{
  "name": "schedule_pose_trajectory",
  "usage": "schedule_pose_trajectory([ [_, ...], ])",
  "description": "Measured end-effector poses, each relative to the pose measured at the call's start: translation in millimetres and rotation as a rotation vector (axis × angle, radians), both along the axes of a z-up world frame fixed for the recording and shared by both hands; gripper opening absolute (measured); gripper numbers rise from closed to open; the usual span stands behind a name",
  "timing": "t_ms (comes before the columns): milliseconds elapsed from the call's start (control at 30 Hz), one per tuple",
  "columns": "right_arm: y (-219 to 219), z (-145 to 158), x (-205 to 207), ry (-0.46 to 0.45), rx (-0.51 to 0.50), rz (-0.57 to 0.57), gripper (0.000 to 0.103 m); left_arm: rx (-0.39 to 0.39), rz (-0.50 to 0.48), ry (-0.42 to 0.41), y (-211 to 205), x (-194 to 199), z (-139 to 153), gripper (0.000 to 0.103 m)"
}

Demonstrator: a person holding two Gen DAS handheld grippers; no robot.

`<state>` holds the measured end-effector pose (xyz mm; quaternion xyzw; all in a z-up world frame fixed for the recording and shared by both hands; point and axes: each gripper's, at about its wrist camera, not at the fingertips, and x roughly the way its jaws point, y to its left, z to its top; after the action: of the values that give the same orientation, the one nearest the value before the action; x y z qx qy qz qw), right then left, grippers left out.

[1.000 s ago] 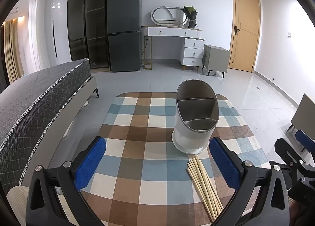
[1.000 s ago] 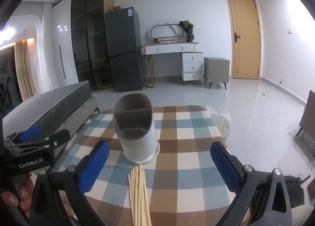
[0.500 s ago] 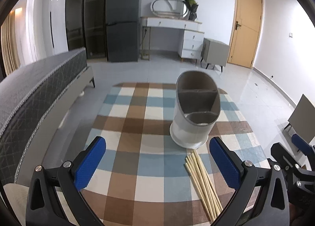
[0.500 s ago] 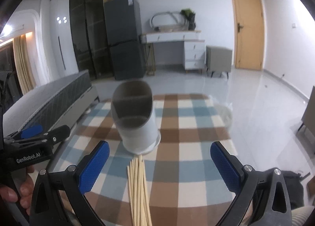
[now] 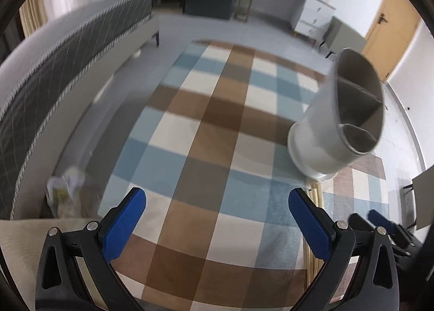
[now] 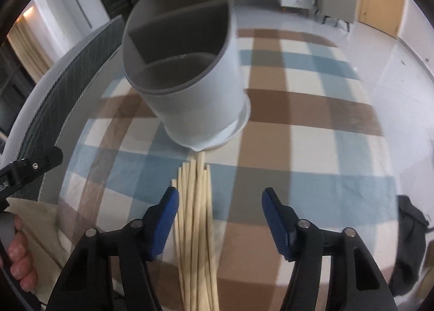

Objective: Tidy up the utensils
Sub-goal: 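Lower the right gripper toward the chopstick bundle beside the caddy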

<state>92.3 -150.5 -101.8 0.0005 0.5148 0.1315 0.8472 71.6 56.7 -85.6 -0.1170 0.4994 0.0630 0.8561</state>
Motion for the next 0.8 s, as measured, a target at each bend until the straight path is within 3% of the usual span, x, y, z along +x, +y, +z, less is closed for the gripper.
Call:
schedule_pose_trajectory([
  [100, 12, -10, 15, 0.016, -0.019, 0.026, 0.057, -0.025, 0.016, 0.046, 3, 4, -5, 0.102],
  [267, 25, -29, 39, 0.072, -0.043, 0.047, 0.030, -0.043, 0.014, 0.065, 3, 9, -7, 0.102],
  [333, 28, -35, 44, 0.078, -0.052, 0.053, 0.023, -0.051, 0.013, 0.072, 5, 11, -9, 0.102],
  [467, 30, -35, 46, 0.065, -0.040, 0.063, 0.019, -0.075, 0.019, 0.086, 10, 15, -14, 0.102],
  [533, 30, -34, 45, 0.059, -0.043, 0.071, 0.006, -0.076, 0.018, 0.089, 10, 16, -15, 0.102],
  [800, 12, -19, 33, 0.039, 0.043, 0.046, 0.006, -0.059, -0.021, 0.081, 1, 17, -18, 0.102],
])
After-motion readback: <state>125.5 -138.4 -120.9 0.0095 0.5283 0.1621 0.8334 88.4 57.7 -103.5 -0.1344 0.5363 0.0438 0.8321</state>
